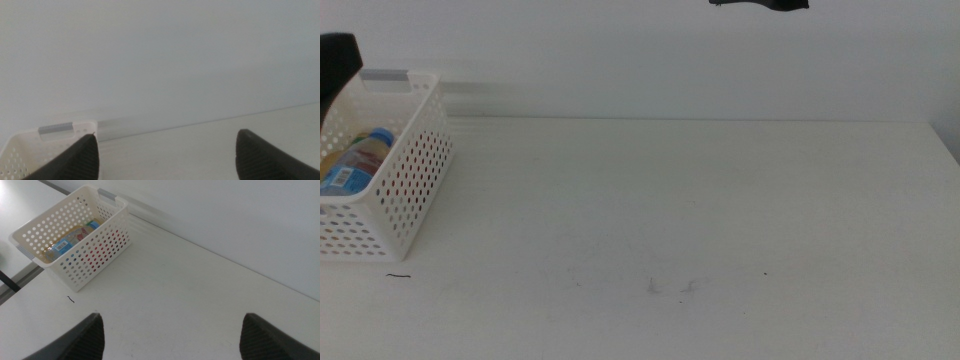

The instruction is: Use arms to grab the bottles and put them into the dustbin to the left of the table.

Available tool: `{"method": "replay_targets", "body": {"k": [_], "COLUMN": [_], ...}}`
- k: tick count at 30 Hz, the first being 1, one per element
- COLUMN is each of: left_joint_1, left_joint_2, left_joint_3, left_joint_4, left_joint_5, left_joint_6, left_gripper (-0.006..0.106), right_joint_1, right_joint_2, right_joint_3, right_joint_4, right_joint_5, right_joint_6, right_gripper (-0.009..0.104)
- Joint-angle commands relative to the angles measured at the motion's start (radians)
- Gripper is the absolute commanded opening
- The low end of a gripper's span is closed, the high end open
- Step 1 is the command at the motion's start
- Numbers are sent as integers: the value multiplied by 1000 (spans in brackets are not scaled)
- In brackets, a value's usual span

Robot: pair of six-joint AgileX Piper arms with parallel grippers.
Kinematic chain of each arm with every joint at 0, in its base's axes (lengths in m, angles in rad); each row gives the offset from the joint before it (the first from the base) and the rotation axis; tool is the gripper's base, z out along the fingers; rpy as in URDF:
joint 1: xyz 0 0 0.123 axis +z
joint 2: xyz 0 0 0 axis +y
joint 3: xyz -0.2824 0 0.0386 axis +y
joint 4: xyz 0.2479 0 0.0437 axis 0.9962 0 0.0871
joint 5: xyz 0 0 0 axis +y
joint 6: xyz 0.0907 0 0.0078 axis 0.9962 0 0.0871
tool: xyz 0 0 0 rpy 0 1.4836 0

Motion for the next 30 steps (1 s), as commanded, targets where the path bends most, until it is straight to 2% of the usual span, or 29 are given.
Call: {"method": "replay_targets", "body": {"k": [1,8,12,15,25,30], "left_joint_1": [-8,-8,-8,-8,-8,-8], "left_joint_2": [-8,-6,-8,-8,-8,-8], "left_joint_3": [8,9,9,9,9,9], "left_joint_4": [3,15,246,344,415,421], "left_joint_5": [-18,-34,-28,-28,-34,-34], "left_joint_6": [-18,-25,-264,-347,-366,-363], "left_gripper": [94,94,94,94,94,94], "right_joint_1": [-9,-9,-9,-9,-9,-9], "right_joint_2": [-6,-6,-6,-6,-6,-6], "right_joint_3": [2,2,2,2,2,2], "right_joint_4": [-2,-2,-2,-2,-4,-4], "right_joint_5": [-9,-9,-9,-9,-9,-9], "right_joint_6": [-2,-2,-2,-2,-2,-2], "right_gripper": [88,88,88,88,88,88]}}
